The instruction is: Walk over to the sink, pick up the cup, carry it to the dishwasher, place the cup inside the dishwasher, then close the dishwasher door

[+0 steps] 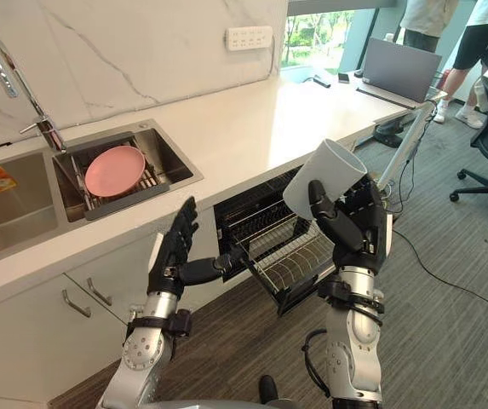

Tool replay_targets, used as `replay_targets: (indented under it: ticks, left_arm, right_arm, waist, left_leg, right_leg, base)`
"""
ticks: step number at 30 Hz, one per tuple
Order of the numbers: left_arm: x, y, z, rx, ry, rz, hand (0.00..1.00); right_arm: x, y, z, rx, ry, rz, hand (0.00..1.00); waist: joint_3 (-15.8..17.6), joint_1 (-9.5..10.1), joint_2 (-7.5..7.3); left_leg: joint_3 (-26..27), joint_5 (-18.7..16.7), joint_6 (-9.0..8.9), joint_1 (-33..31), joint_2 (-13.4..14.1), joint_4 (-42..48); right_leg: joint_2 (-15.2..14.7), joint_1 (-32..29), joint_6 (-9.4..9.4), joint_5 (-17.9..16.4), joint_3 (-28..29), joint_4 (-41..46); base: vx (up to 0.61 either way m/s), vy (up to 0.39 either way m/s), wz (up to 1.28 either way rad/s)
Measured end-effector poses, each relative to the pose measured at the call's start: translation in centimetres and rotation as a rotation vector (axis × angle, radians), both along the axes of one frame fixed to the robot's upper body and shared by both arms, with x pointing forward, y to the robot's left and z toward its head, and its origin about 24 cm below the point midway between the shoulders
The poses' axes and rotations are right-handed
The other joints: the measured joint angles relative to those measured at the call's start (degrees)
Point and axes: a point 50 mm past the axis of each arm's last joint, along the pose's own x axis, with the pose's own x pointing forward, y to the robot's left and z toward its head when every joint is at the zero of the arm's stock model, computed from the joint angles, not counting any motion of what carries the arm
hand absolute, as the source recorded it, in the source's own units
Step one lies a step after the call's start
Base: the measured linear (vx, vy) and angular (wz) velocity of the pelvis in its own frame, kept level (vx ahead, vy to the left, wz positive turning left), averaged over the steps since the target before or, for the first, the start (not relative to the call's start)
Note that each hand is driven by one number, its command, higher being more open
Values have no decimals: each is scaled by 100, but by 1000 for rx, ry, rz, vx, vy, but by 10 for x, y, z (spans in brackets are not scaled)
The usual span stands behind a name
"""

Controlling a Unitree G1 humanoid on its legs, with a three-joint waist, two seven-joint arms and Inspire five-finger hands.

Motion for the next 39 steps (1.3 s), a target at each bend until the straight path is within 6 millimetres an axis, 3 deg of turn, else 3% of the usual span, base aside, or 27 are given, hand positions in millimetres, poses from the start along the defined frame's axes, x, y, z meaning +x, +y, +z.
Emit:
replay_targets:
  ticks: [9, 20, 26, 32, 34, 39]
  left_arm:
    - [-24, 8, -61, 44, 291, -34, 100]
    - [-51, 46, -105, 172, 516, 53, 100]
    - [-80, 74, -139, 232, 724, 149, 100]
    - [-89, 87, -146, 253, 783, 208, 100]
    - [-86, 90, -145, 262, 771, 219, 100]
    - [-65, 88, -141, 260, 727, 209, 100]
  right_arm:
    - [0, -3, -4, -32, 23, -11, 0]
    - [-6, -17, -23, -103, 131, -44, 0]
    - [-6, -22, -39, -203, 225, -50, 0]
    - [5, -34, -40, -385, 286, -37, 0]
    - [11, -36, -36, -434, 281, -33, 0]
    - [36, -36, -14, -547, 214, 6, 0]
  waist:
    - [24, 2, -28]
    - [180, 1, -128]
    - [483, -22, -72]
    - [804, -10, 192]
    - [890, 15, 195]
    - [1409, 113, 193]
  left_leg:
    - [-66, 21, -35, -55, 9, -36]
    - [-77, 152, -114, 28, 25, -351]
    - [-137, 249, -235, 144, 120, -603]
    - [-220, 248, -240, 100, 262, -629]
    - [-210, 248, -240, -96, 288, -476]
    - [-104, 133, -317, -602, 300, 336]
  right_leg:
    - [1, -49, -5, -19, -69, -1]
    - [-28, -99, -16, -29, -95, -1]
    - [53, -97, -90, -123, -214, -2]
    - [175, -124, -133, -266, -348, 20]
    - [204, -307, -161, -294, -336, 118]
    - [196, -1111, -295, -729, -659, 1415]
  base:
    - [-6, -8, 4]
    - [0, 0, 0]
    - [7, -39, 6]
    - [44, -35, 7]
    - [40, -37, -7]
    - [1, -70, -27]
